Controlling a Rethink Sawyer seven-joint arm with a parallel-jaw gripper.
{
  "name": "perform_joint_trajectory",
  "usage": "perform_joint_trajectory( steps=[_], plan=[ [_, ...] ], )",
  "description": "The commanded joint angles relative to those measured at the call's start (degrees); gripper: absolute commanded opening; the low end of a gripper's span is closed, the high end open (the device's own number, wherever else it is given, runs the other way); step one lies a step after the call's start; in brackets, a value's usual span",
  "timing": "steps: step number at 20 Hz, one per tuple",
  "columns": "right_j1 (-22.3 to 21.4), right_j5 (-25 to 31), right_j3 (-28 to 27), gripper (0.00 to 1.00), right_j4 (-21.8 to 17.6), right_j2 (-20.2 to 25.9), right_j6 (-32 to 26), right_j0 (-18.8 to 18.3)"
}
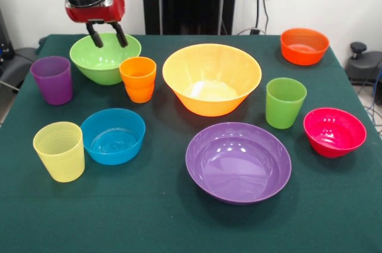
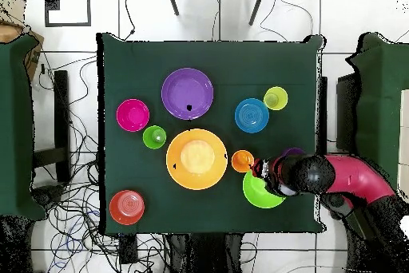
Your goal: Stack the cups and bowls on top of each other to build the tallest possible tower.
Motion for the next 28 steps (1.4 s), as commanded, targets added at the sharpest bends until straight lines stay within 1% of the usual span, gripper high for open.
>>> perform_joint_trajectory(
  steps=[1, 6, 13, 16, 19, 22, 25, 28],
  plan=[
    [1.3, 8.1, -3.8, 1.00, -2.8, 1.6, -23.3, -0.2],
    [2.4, 10.5, -5.2, 1.00, -4.4, 2.6, -28.8, 0.4],
    [3.7, 11.2, -5.7, 1.00, -5.9, 4.1, -36.7, 1.3],
    [3.9, 12.2, -5.6, 1.00, -5.4, 4.4, -38.8, 1.7],
    [3.0, 13.8, -4.8, 1.00, -4.8, 5.1, -41.9, 1.7],
    [3.2, 12.8, -4.7, 1.00, -5.4, 5.0, -42.6, 2.7],
    [2.9, 11.7, -4.1, 1.00, -6.3, 5.5, -44.7, 3.0],
    [1.9, 12.1, -3.2, 1.00, -5.9, 6.0, -45.3, 3.2]
  ],
)
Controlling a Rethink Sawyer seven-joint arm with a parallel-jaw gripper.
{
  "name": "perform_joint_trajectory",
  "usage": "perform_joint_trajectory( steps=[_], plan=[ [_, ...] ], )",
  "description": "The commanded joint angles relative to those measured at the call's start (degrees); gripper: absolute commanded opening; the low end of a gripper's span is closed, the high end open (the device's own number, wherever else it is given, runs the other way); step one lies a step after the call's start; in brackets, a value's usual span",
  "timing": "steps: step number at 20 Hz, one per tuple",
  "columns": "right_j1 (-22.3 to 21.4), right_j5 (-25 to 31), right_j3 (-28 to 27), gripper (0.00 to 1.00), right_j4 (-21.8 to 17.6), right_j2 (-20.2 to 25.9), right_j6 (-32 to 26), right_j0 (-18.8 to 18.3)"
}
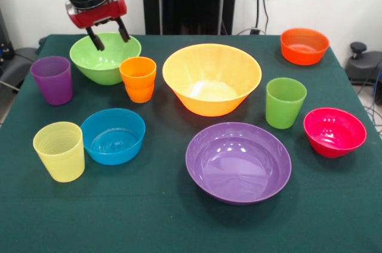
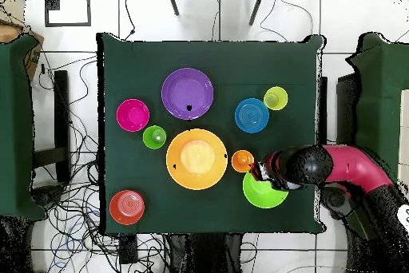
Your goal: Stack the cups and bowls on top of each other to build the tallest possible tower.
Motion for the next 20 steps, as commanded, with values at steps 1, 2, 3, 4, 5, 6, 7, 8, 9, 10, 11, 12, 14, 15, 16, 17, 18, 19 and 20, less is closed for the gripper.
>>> perform_joint_trajectory(
  steps=[1, 2, 3, 4, 5, 6, 7, 8, 9, 10, 11, 12, 14, 15, 16, 17, 18, 19, 20],
  plan=[
    [-0.5, 5.0, -0.4, 1.00, -3.9, 2.4, -21.2, 3.1],
    [-0.3, 5.2, -0.7, 1.00, -3.7, 2.5, -21.3, 3.3],
    [-0.5, 5.6, -0.5, 1.00, -3.5, 2.8, -22.2, 3.1],
    [-0.1, 5.3, -0.8, 1.00, -3.8, 2.8, -22.7, 3.1],
    [-0.1, 5.3, -0.8, 1.00, -4.3, 2.8, -23.3, 3.2],
    [-0.2, 5.3, -0.6, 1.00, -4.4, 2.9, -23.6, 3.1],
    [-0.4, 5.1, -0.3, 1.00, -4.5, 3.0, -23.9, 2.9],
    [-0.4, 4.9, -0.1, 1.00, -4.4, 3.3, -24.3, 2.8],
    [-0.5, 4.7, -0.1, 1.00, -4.5, 3.6, -24.6, 2.6],
    [-0.4, 4.6, 0.1, 1.00, -4.8, 4.0, -25.7, 2.4],
    [-0.7, 4.6, 0.5, 1.00, -4.9, 4.4, -26.8, 1.9],
    [-0.6, 4.8, 0.7, 1.00, -5.1, 4.7, -27.9, 1.5],
    [-0.2, 5.4, 0.4, 1.00, -5.1, 4.9, -29.5, 1.0],
    [-0.1, 6.0, 0.2, 1.00, -5.1, 5.0, -30.6, 0.9],
    [0.1, 6.3, 0.4, 1.00, -4.7, 5.5, -31.7, 0.6],
    [0.3, 7.1, 0.5, 1.00, -4.7, 5.8, -33.6, 0.3],
    [0.7, 7.3, 0.4, 1.00, -4.6, 6.1, -35.0, 0.0],
    [1.1, 7.0, 0.2, 1.00, -4.8, 5.9, -35.2, -0.1],
    [1.6, 6.8, -0.2, 1.00, -5.2, 5.6, -35.6, 0.0]
  ],
)
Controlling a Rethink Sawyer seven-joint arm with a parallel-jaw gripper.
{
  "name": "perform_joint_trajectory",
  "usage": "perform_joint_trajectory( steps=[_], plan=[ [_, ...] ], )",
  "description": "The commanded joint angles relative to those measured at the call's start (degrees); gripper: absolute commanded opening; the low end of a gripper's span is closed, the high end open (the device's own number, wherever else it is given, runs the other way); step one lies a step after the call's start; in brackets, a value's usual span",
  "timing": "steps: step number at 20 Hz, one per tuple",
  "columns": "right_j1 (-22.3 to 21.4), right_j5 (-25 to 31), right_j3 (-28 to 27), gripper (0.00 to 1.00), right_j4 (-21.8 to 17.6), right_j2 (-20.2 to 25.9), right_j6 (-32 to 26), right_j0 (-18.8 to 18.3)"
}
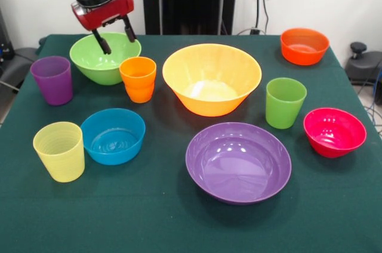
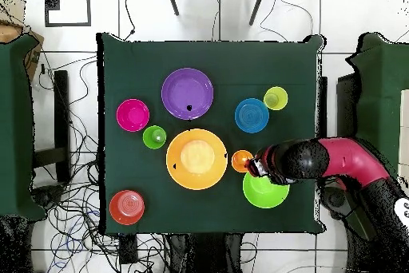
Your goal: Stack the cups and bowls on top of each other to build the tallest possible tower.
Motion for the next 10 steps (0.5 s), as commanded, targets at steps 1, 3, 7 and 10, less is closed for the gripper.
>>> perform_joint_trajectory(
  steps=[1, 3, 7, 10],
  plan=[
    [1.9, 5.9, -0.5, 1.00, -5.1, 1.1, -26.5, 0.2],
    [2.4, 6.0, -0.7, 1.00, -5.3, 0.9, -28.5, -0.3],
    [2.3, 6.2, -1.4, 1.00, -4.4, 0.7, -29.4, -0.1],
    [2.8, 5.6, -2.8, 1.00, -4.8, -0.5, -28.4, 1.4]
  ],
)
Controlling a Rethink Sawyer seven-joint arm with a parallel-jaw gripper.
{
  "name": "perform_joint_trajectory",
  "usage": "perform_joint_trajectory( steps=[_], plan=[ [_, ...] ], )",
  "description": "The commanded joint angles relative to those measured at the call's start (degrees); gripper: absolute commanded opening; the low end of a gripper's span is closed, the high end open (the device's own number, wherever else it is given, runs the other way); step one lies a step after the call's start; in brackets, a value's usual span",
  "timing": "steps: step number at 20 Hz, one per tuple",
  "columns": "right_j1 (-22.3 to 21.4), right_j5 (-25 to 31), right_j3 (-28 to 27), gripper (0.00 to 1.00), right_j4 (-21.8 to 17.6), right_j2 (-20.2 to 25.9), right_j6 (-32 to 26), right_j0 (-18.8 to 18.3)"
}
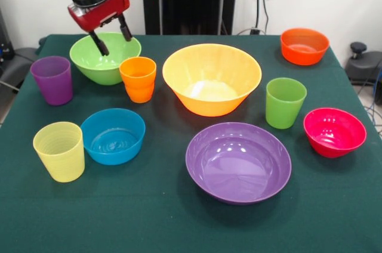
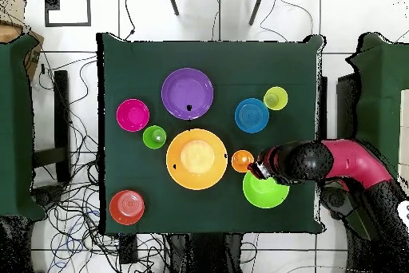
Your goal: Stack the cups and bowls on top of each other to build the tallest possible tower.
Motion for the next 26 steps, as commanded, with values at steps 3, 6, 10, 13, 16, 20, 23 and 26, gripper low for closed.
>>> perform_joint_trajectory(
  steps=[3, 6, 10, 13, 16, 20, 23, 26],
  plan=[
    [3.9, 5.3, -5.5, 1.00, -4.9, -2.4, -18.8, 3.7],
    [4.2, 4.6, -5.9, 1.00, -5.3, -2.5, -19.3, 3.5],
    [3.7, 4.0, -5.6, 1.00, -5.8, -2.8, -17.9, 3.9],
    [3.6, 3.9, -5.8, 1.00, -5.9, -3.1, -17.1, 4.3],
    [2.9, 4.3, -5.1, 1.00, -5.3, -2.7, -17.4, 3.7],
    [3.9, 3.6, -5.6, 1.00, -6.2, -3.1, -17.5, 4.1],
    [5.1, 2.2, -5.9, 1.00, -7.5, -3.7, -17.4, 4.1],
    [5.4, 1.3, -5.7, 1.00, -8.3, -4.0, -16.7, 4.2]
  ],
)
